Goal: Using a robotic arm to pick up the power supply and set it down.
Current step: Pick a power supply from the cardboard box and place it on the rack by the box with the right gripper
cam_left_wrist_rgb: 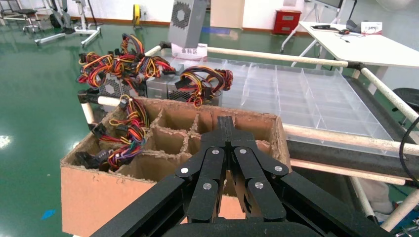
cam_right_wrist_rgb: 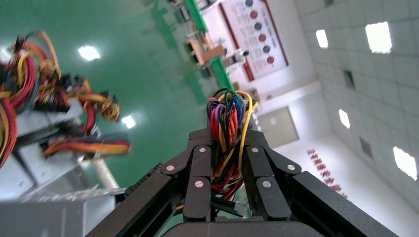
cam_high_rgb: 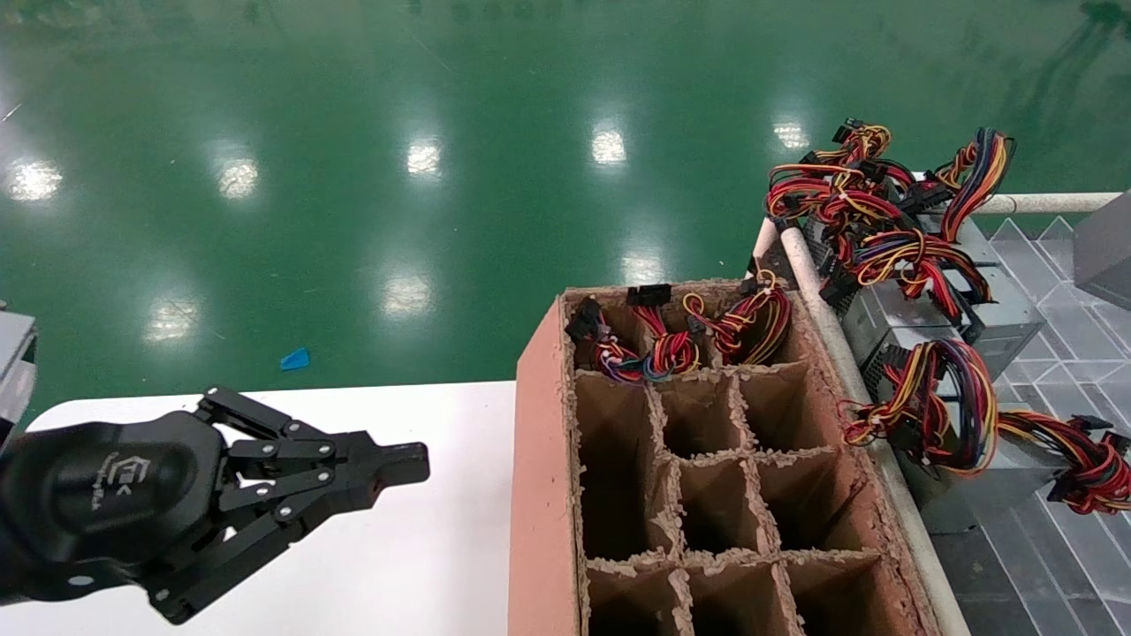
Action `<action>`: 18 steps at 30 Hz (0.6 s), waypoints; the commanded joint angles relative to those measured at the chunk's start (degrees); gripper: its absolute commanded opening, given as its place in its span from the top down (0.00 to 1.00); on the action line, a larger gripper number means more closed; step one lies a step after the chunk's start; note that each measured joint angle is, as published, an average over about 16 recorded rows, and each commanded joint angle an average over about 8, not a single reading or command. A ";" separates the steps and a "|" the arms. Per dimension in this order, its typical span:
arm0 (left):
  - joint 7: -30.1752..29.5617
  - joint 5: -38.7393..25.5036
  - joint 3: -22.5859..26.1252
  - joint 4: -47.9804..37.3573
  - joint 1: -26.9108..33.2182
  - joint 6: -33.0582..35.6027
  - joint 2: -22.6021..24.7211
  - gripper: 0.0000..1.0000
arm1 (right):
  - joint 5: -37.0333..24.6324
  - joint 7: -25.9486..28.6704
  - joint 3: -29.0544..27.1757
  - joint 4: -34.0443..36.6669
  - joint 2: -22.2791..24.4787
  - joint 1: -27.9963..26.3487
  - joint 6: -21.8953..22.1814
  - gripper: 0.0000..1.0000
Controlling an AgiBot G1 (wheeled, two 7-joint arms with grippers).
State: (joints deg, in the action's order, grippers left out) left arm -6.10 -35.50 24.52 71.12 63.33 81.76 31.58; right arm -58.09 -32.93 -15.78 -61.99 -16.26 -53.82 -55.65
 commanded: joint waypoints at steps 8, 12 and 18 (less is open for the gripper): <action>0.00 0.00 0.00 0.00 0.00 0.00 0.00 1.00 | -2.23 -1.92 -1.36 2.42 -0.93 3.90 1.45 1.00; 0.00 0.00 0.00 0.00 0.00 0.00 0.00 1.00 | -3.78 -4.26 0.78 4.62 -2.22 2.07 2.16 1.00; 0.00 0.00 0.00 0.00 0.00 0.00 0.00 1.00 | -5.85 -7.56 5.33 8.96 -5.04 -4.07 1.79 1.00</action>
State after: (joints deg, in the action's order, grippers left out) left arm -6.10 -35.50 24.52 71.12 63.33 81.76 31.58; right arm -64.26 -40.78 -10.30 -52.37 -21.55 -58.50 -54.09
